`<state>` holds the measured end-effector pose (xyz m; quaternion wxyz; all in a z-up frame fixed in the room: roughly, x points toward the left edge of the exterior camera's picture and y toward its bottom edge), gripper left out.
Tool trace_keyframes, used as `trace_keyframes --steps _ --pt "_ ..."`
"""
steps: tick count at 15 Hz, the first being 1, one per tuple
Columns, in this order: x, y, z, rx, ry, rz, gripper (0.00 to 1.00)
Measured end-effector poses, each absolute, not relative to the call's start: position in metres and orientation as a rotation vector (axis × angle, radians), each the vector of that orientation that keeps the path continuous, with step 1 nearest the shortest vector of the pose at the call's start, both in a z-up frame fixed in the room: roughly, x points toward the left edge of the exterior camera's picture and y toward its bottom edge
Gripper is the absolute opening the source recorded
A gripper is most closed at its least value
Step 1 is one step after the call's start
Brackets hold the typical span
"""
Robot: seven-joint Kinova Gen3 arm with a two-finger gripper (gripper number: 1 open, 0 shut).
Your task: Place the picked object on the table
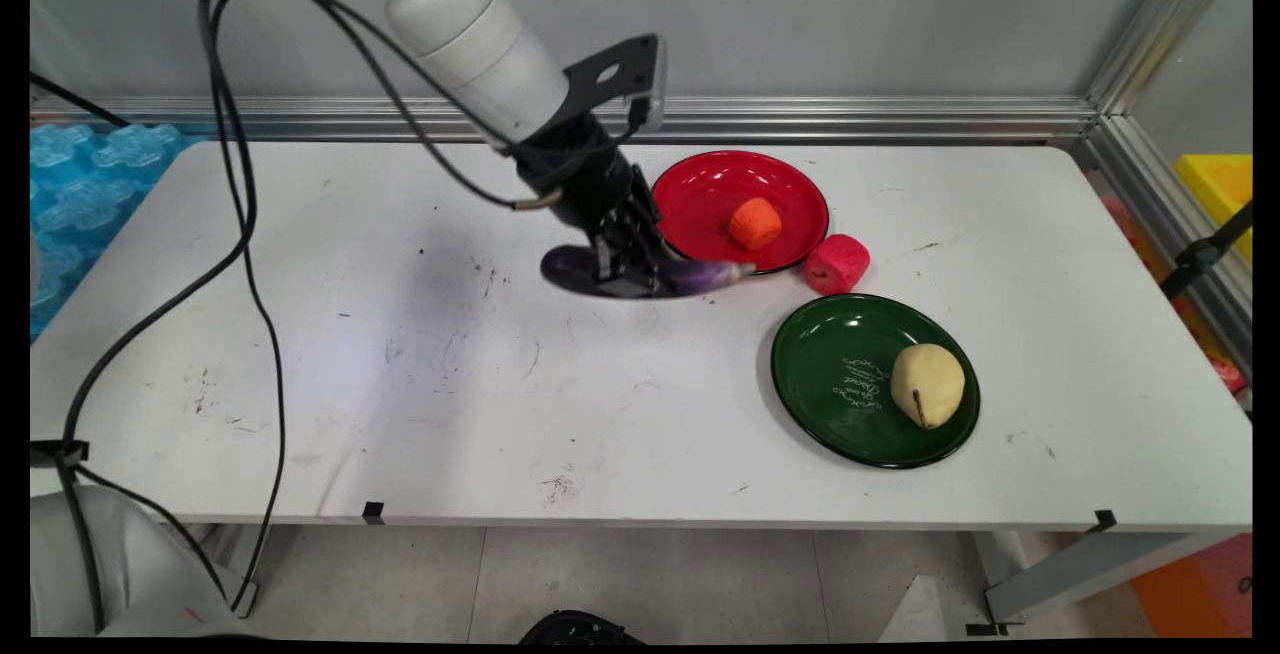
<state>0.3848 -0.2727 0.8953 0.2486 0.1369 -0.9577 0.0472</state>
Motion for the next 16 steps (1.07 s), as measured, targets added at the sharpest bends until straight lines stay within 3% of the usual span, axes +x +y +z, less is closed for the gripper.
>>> trace_keyframes --steps 6,16 --pt "0.369 -0.226 0.869 0.368 -2.629 0.074 0.00" --pt "0.327 -0.204 0.803 0.367 -2.647 0.080 0.00"
